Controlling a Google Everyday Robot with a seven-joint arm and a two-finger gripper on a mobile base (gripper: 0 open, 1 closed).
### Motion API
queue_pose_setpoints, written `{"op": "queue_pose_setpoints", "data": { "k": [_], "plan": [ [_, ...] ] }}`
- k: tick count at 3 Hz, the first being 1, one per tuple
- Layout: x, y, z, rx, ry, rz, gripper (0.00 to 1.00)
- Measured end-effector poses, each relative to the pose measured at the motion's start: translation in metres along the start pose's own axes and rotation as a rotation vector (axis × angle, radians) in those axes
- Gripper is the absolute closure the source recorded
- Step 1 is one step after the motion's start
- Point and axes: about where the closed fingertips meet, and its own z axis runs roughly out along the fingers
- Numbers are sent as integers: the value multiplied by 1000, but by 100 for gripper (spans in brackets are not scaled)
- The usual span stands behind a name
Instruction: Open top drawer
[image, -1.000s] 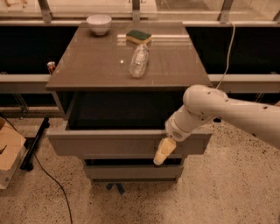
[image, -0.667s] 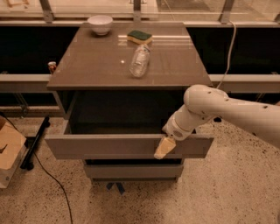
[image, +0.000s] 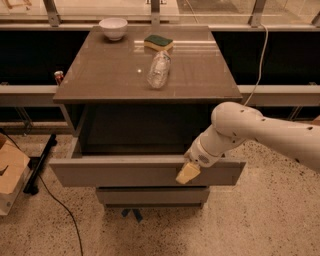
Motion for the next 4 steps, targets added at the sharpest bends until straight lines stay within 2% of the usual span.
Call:
{"op": "queue_pose_setpoints", "data": {
  "k": [1,2,3,4],
  "plan": [
    [-2,1,-4,0,0,0,15],
    [-2,2,-3,-3,1,-1,0],
    [-2,2,-3,-3,1,-1,0],
    [9,11,-4,-21,20,-9,0]
  ]
}}
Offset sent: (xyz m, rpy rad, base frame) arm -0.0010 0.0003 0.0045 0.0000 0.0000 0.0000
